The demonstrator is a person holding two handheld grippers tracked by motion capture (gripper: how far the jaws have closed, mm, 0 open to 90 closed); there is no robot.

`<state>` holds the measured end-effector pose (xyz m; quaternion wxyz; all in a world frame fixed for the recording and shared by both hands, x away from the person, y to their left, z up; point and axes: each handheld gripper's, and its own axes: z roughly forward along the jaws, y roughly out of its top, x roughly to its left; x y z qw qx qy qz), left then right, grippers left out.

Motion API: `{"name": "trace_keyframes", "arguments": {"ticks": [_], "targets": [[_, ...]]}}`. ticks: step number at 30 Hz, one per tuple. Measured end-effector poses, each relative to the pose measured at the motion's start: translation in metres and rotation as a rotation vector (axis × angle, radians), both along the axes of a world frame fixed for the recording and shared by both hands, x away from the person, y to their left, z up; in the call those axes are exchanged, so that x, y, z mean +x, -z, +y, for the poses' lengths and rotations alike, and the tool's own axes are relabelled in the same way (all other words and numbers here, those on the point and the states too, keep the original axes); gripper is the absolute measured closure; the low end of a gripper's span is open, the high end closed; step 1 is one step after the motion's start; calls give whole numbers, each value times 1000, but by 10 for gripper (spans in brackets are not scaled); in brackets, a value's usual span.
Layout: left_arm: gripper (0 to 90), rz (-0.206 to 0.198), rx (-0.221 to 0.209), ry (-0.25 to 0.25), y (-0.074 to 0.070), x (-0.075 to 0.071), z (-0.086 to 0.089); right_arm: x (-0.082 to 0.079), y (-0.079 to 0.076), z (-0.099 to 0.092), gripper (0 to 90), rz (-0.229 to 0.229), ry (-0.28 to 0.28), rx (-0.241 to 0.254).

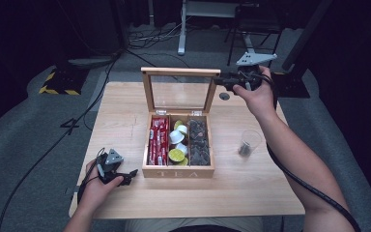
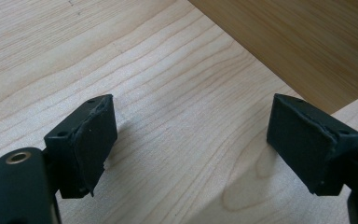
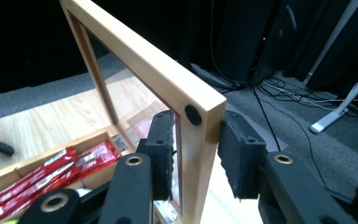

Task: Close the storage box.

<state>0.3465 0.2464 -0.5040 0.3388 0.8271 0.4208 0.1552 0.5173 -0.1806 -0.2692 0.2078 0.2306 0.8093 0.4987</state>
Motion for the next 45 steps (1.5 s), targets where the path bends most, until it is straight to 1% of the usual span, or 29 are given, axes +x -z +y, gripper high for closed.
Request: {"name": "trace_keyframes", "arguments": {"ticks": [3, 6, 11, 16, 21, 25, 27, 28, 29, 30, 32, 36, 38, 42, 45], "targets": [[164, 0, 0, 0, 0, 0, 0, -7, 3, 1, 663, 19, -14, -12], [164, 0, 0, 0, 0, 0, 0, -16, 6, 2, 662, 10, -17, -37], [164, 0, -1, 0, 0, 0, 0, -31, 10, 2, 649, 17, -21, -47], [165, 0, 0, 0, 0, 0, 0, -48, 17, 0, 635, 29, -24, -45], [164, 0, -1, 0, 0, 0, 0, -66, 26, -2, 626, 30, -38, -58], [164, 0, -1, 0, 0, 0, 0, -78, 32, -5, 627, 42, -49, -51], [164, 0, 0, 0, 0, 0, 0, -84, 36, -5, 624, 38, -53, -61], [165, 0, 0, 0, 0, 0, 0, -84, 36, -5, 624, 38, -53, -61], [165, 0, -1, 0, 0, 0, 0, -90, 39, -4, 622, 28, -53, -75], [165, 0, -1, 0, 0, 0, 0, -92, 41, -4, 619, 25, -52, -78], [165, 0, -1, 0, 0, 0, 0, -97, 46, -4, 608, 19, -54, -78], [164, 0, -1, 0, 0, 0, 0, -100, 56, -7, 577, 45, -74, -47], [165, 0, 0, 1, 0, 0, 0, -103, 59, -8, 573, 51, -76, -49], [165, 0, 0, 1, 0, 0, 0, -109, 64, -7, 570, 44, -71, -62], [165, -1, 0, 0, 0, 0, 0, -115, 73, -8, 556, 47, -68, -58]]}}
